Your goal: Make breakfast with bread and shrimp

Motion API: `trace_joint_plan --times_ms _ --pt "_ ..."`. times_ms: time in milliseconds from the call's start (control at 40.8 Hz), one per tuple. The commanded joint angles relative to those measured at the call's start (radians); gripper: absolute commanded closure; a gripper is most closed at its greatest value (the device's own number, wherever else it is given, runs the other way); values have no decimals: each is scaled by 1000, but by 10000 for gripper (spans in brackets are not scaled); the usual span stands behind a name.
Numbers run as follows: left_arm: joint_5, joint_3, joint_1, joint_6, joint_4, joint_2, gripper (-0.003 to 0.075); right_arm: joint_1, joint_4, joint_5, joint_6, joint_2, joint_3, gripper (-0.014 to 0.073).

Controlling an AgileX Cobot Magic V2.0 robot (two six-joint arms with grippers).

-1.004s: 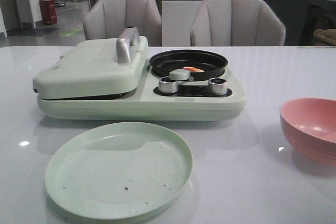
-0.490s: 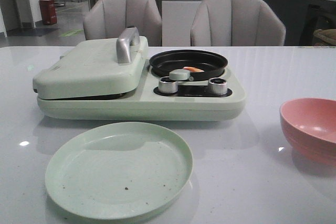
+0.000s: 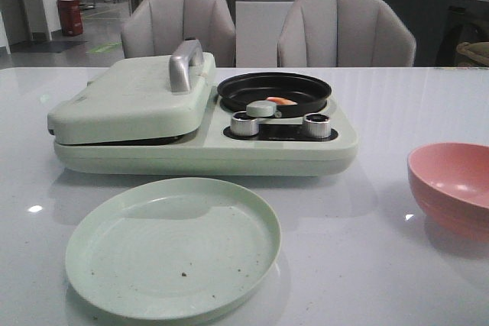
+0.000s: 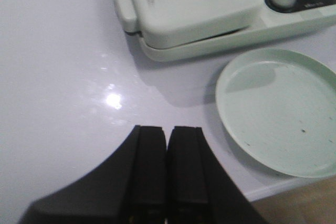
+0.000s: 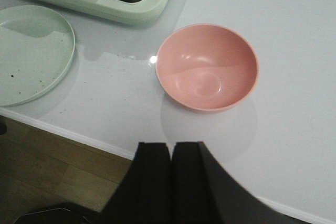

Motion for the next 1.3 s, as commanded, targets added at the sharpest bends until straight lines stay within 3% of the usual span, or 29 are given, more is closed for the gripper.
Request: trace_joint_plan --times_ms 0,171,318,539,759,1004,1273 --pt "-77 0 73 -5 18 -72 619 1 -9 -74 4 5 -25 559" --pt "-164 127 199 -5 9 -244 619 1 -8 -73 4 5 -25 559" --pt "-179 198 241 -5 -9 -345 619 1 -8 -73 4 5 -25 559" --pt "-377 327 248 -5 -27 -477 619 1 -7 -73 4 5 -25 559" --pt "-434 446 249 -7 -36 -538 619 1 -7 -73 4 5 -25 559" --pt "-690 599 252 -8 -76 -594 619 1 -7 -71 4 5 -25 559" --pt "-676 597 258 -92 27 -594 619 1 -5 -63 4 6 -25 559"
